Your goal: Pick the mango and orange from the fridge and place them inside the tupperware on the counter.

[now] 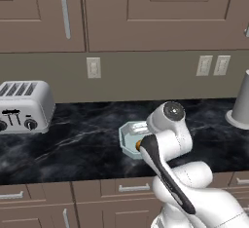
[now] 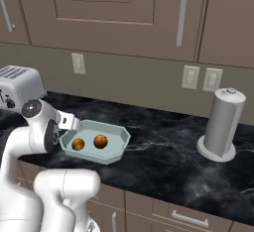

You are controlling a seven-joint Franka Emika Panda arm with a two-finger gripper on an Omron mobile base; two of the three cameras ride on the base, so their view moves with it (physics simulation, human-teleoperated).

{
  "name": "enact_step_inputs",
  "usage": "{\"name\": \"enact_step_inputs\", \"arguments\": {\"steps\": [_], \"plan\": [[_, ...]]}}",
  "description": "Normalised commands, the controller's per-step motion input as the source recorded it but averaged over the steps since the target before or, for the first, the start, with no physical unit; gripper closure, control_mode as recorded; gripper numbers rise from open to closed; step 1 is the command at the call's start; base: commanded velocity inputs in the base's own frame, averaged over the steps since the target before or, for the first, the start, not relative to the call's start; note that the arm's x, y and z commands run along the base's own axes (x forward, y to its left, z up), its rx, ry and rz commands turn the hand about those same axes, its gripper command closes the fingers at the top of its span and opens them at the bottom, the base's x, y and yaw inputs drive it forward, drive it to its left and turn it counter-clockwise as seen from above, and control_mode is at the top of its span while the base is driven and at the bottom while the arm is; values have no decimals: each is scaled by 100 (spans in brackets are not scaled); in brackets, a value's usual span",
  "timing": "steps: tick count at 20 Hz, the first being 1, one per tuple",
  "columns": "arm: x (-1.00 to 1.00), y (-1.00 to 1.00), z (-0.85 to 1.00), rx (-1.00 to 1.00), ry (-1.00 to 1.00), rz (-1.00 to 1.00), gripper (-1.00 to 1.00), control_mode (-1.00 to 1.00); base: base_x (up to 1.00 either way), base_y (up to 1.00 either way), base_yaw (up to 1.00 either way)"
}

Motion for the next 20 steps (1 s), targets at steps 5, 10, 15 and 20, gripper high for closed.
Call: {"name": "enact_step_inputs", "arguments": {"steps": [5, 10, 15, 20], "plan": [[-40, 0, 86, 1, 0, 0, -100, -100, 0, 0, 0], [-48, 0, 70, 0, 0, 0, -100, -100, 0, 0, 0], [-74, 0, 49, 0, 0, 0, -100, -100, 0, 0, 0], [-88, 0, 42, 1, -1, 0, -100, -100, 0, 0, 0]]}}
